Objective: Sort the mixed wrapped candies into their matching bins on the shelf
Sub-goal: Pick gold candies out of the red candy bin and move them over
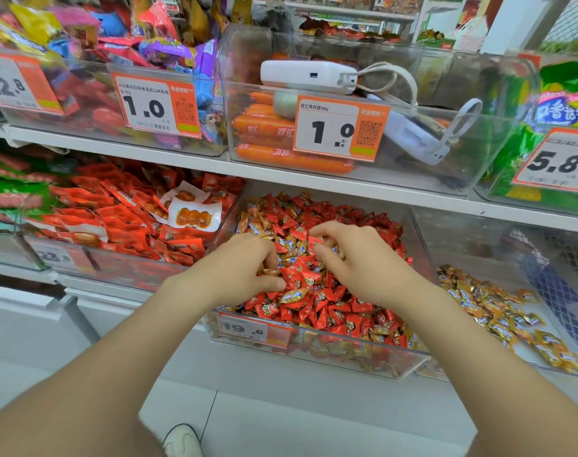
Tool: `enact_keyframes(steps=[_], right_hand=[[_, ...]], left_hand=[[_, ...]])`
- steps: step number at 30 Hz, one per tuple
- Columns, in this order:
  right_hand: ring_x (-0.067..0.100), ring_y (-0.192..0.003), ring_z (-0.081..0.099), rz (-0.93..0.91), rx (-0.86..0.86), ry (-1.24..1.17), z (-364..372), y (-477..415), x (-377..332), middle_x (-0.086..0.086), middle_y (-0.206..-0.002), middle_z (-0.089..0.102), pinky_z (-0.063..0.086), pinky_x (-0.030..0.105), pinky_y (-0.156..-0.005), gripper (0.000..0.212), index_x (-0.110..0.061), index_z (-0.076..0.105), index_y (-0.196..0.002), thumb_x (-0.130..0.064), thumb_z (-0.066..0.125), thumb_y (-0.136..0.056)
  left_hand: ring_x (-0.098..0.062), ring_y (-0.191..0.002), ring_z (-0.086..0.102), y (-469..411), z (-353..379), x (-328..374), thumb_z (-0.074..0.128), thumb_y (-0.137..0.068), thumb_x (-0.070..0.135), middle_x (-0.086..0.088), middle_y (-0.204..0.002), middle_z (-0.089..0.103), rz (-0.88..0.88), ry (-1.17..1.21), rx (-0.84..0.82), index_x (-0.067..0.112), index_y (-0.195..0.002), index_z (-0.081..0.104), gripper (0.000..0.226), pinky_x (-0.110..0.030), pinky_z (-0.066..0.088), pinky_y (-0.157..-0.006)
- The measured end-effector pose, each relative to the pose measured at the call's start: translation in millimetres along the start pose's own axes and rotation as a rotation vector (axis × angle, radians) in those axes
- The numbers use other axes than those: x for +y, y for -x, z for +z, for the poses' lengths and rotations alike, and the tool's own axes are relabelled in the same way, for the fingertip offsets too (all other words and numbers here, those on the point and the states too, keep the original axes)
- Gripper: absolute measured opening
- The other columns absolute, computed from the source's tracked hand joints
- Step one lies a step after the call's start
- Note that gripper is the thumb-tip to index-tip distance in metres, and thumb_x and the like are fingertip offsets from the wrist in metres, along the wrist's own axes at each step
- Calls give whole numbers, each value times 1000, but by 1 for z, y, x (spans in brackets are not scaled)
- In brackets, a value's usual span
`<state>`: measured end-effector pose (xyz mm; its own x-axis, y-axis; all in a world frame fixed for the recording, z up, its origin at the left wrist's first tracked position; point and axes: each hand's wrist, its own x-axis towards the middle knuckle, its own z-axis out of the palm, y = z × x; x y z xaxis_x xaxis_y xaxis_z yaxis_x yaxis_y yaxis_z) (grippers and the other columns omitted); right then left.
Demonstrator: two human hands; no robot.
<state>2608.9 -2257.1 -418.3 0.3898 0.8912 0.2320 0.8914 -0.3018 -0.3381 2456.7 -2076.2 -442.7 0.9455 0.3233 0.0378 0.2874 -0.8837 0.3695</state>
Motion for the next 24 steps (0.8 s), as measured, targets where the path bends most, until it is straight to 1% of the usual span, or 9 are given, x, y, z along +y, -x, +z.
enact_keyframes(steps=[2,4,6,9,13,16,19,22,24], right_hand=[[2,-69,59,-73,-27,-7,-2,3,-4,-11,-90,74,54,37,-79,28,-33,66,-132,-36,49,-110],[5,-64,59,-125,-54,0,-3,7,-10,-9,-73,70,54,38,-73,25,-37,70,-113,-43,46,-109],[11,-70,61,-134,-137,64,0,11,-18,-7,-74,68,55,41,-71,34,-35,71,-104,-56,44,-107],[23,-85,65,-107,-303,244,9,16,-27,-5,-83,68,55,41,-73,45,-30,71,-104,-67,45,-103],[35,-90,62,-118,-314,385,26,17,-33,5,-84,59,38,38,-64,40,-19,64,-98,-54,48,-106],[33,-81,64,-97,-265,273,25,16,-28,2,-80,64,51,40,-66,27,-23,66,-95,-39,46,-105],[27,-79,65,-70,-235,178,21,15,-27,-2,-81,70,56,41,-71,25,-26,68,-100,-43,51,-104],[33,-94,67,-109,-234,255,29,14,-33,4,-96,71,43,38,-67,33,-26,64,-115,-55,52,-104],[34,-98,68,-164,-199,349,33,12,-39,6,-102,72,37,38,-67,36,-25,61,-123,-54,51,-106]], left_hand=[[-5,-92,55,-1,0,1,76,-93,44,11,-95,64,7,42,4,27,-92,65,21,-31,46,-78],[-10,-98,54,-2,3,1,73,-96,39,8,-98,64,0,36,13,24,-97,65,17,-30,43,-80],[-15,-102,53,-3,5,3,72,-94,41,7,-99,60,-16,-7,1,19,-108,66,27,-30,42,-81],[-16,-95,47,-3,4,7,77,-85,44,13,-88,48,-34,-70,-64,18,-114,62,41,-31,43,-78],[-16,-95,53,-3,3,8,78,-82,38,5,-98,58,-36,-48,-72,20,-100,62,30,-40,53,-84],[-15,-91,52,-3,3,4,69,-95,37,5,-92,61,-5,5,-69,22,-87,57,21,-37,50,-80],[-12,-80,50,-3,4,2,57,-105,35,1,-84,59,13,11,-46,18,-85,55,27,-36,42,-70],[-13,-78,53,-4,4,1,51,-104,18,1,-83,62,-2,-18,-22,16,-95,60,12,-35,44,-70],[-11,-74,54,-4,2,2,49,-99,11,4,-79,62,-14,4,8,18,-104,59,13,-35,45,-67]])
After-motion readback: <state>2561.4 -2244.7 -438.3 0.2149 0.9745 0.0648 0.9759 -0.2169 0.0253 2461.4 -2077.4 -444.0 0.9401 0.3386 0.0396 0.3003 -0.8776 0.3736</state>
